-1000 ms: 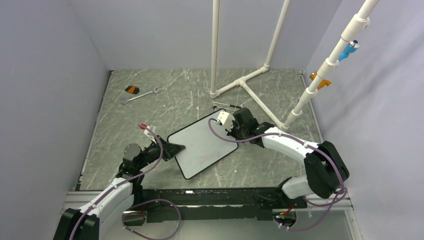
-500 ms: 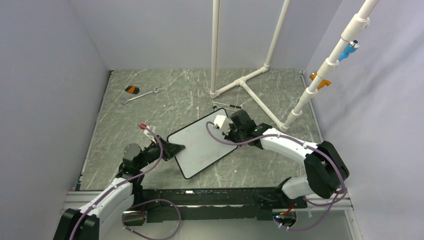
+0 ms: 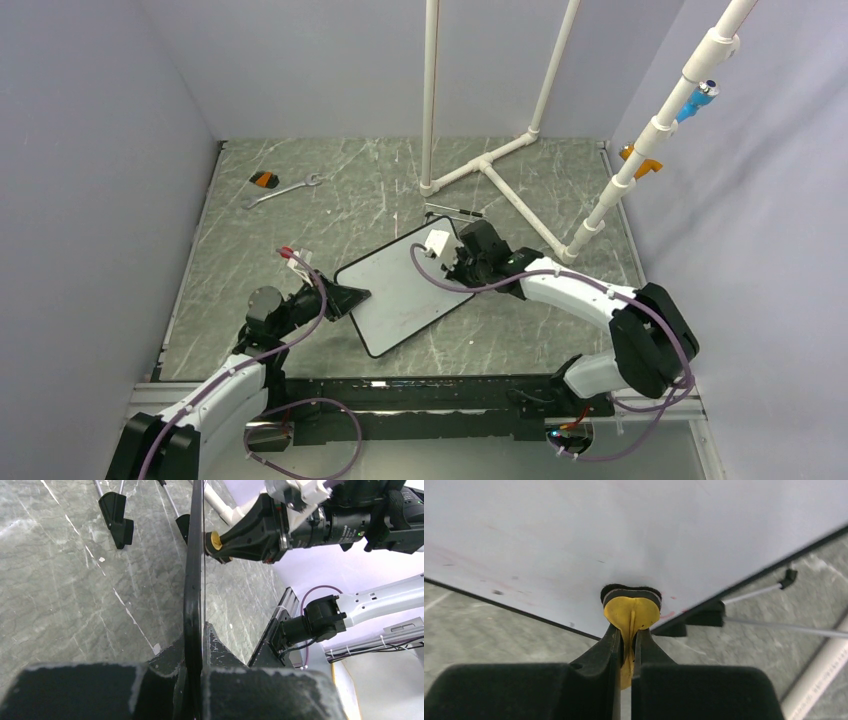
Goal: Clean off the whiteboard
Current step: Erase the whiteboard at the center of the board.
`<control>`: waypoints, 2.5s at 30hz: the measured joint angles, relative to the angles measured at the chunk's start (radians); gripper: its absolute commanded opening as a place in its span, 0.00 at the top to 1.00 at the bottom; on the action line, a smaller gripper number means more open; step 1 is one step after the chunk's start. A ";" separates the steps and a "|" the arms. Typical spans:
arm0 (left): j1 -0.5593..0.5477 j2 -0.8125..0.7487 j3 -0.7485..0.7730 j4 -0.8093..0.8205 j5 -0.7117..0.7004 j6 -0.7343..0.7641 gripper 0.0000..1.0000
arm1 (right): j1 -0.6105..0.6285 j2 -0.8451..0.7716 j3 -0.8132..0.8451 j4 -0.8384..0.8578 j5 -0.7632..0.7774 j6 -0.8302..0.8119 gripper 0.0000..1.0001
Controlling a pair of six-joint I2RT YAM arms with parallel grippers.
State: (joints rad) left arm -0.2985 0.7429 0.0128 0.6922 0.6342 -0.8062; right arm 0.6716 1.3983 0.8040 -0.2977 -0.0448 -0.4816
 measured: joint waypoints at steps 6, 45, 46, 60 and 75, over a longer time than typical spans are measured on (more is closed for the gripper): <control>0.000 0.000 0.000 0.000 0.000 0.000 1.00 | 0.036 -0.008 0.003 0.015 -0.016 0.036 1.00; 0.000 -0.007 0.014 -0.024 0.061 0.035 1.00 | -0.028 -0.132 -0.230 -0.056 -0.156 -0.406 1.00; 0.000 -0.007 0.014 -0.025 0.068 0.035 1.00 | -0.028 -0.145 -0.244 -0.061 -0.160 -0.430 1.00; 0.003 -0.008 0.016 -0.025 0.050 0.027 1.00 | -0.104 -0.037 0.036 0.036 -0.150 -0.494 1.00; 0.003 -0.006 0.016 -0.021 0.050 0.024 1.00 | -0.119 -0.058 -0.126 -0.085 -0.176 -0.599 1.00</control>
State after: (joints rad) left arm -0.2958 0.7372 0.0284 0.6708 0.6838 -0.7822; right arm 0.5529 1.3407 0.6777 -0.3832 -0.2211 -1.0809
